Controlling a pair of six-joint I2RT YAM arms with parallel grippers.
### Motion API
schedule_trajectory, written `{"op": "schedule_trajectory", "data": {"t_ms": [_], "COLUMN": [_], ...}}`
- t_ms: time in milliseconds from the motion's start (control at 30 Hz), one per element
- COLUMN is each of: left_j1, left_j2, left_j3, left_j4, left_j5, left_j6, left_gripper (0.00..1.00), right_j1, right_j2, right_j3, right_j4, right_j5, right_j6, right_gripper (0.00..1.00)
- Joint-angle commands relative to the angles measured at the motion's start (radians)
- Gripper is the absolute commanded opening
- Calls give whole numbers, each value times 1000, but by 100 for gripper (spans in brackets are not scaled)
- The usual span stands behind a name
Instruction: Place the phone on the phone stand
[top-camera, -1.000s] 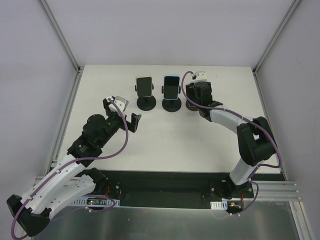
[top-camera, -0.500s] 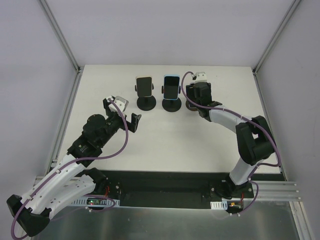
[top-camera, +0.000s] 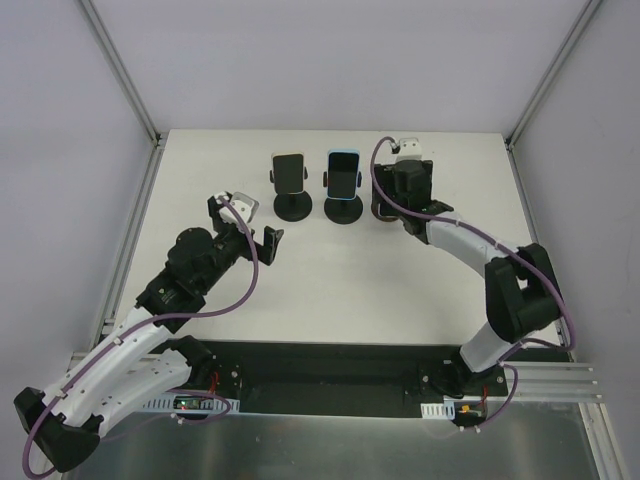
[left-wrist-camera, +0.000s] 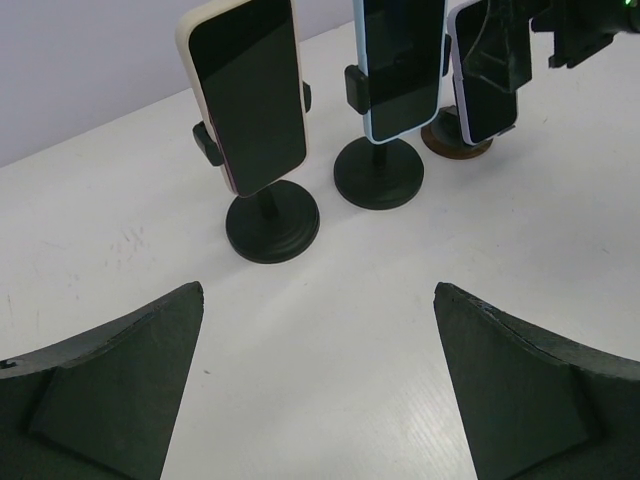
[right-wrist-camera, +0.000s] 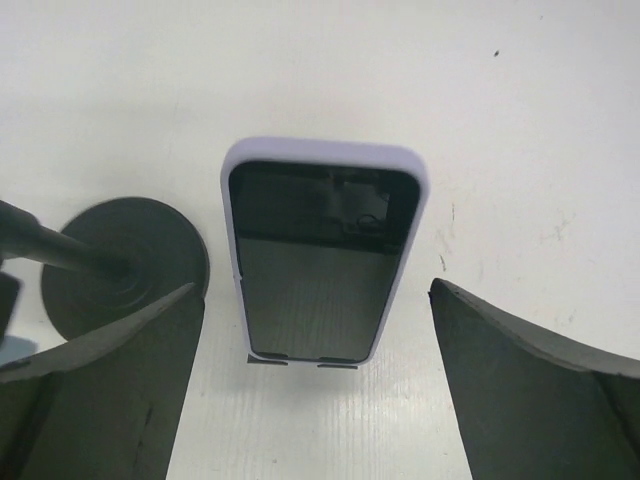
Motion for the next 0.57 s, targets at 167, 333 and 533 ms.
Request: {"op": "schedule_trajectory", "data": {"t_ms": [167,333,533], "left_j1": [15,15,16], "left_j2": [12,32,38], "left_j3": [18,21,18], "left_j4": [23,24,41], "left_j5": [13,34,43], "left_j6": [-13,-21,-29], "left_gripper": [97,97,96], "right_j1": [-4,-2,11], "right_j2": [-362,-580,-983], "right_j3": [62,-158,-578], "right_j4": [-248,-299,-48], "right_j5": [5,-100,-154], "right_j6": [61,105,176], "right_gripper": [96,96,96]}}
